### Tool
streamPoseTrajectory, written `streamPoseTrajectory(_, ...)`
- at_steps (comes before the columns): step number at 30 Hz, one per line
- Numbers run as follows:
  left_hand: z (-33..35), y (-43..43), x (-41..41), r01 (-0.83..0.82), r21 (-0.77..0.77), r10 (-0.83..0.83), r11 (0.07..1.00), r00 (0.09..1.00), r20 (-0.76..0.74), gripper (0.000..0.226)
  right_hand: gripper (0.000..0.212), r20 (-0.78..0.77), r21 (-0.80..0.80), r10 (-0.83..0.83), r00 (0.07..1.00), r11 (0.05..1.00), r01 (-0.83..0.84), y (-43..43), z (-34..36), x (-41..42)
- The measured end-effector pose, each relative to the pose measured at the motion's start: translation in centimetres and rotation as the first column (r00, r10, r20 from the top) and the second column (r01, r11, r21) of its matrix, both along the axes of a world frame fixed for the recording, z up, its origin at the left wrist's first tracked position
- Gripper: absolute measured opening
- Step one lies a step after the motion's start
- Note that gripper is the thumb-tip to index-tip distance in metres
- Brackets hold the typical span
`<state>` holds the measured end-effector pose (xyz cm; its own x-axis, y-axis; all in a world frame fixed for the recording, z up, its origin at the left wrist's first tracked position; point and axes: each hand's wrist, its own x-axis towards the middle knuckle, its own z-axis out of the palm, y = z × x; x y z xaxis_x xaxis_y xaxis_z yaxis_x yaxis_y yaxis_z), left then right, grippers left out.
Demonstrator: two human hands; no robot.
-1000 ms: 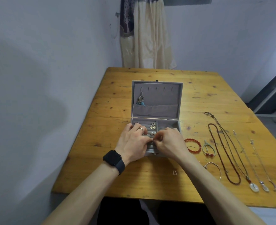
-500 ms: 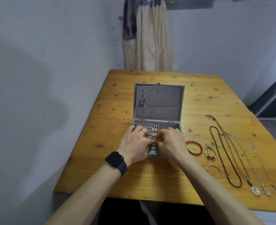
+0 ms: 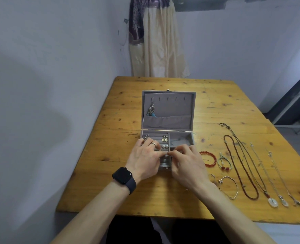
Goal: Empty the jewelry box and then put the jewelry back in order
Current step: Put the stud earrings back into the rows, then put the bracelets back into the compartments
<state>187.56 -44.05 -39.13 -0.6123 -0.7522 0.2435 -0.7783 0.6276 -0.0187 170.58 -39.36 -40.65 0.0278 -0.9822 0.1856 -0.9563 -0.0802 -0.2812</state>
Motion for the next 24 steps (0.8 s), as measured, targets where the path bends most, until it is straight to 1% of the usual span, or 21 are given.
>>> streamPoseTrajectory(5, -0.3, 0.5, -0.1, -0.031, 0.014, 0.031, 0.999, 0.998, -0.059, 0.034, 0.044, -0.089, 0.015, 0.016, 0.996, 1.0, -0.015, 0.4, -0.5, 0.5)
streamPoseTrajectory(8, -0.7, 0.8, -0.2, -0.061, 0.013, 0.062, 0.998, 0.996, -0.071, 0.034, 0.044, -0.09, 0.01, 0.014, 0.996, 1.0, -0.014, 0.3, -0.5, 0.7)
streamPoseTrajectory(13, -1.1, 0.9, -0.4, -0.097, 0.024, 0.099, 0.995, 0.991, -0.093, 0.036, 0.038, -0.097, -0.004, -0.003, 0.995, 1.0, 0.002, 0.0, -0.6, 0.8)
streamPoseTrajectory(16, -1.1, 1.0, -0.5, -0.102, 0.018, 0.103, 0.995, 0.99, -0.093, 0.034, 0.044, -0.111, -0.01, 0.008, 0.994, 1.0, -0.009, 0.2, -0.7, 0.9)
streamPoseTrajectory(22, -0.8, 1.0, -0.6, -0.123, 0.037, 0.126, 0.992, 0.987, -0.097, 0.033, 0.038, -0.07, -0.012, 0.023, 0.997, 1.0, -0.024, 0.7, -1.2, 0.5)
streamPoseTrajectory(24, -0.8, 1.1, -0.5, -0.13, 0.041, 0.133, 0.991, 0.986, -0.096, 0.03, 0.037, -0.021, -0.036, 0.026, 0.999, 0.999, -0.027, 1.0, -1.3, 0.3)
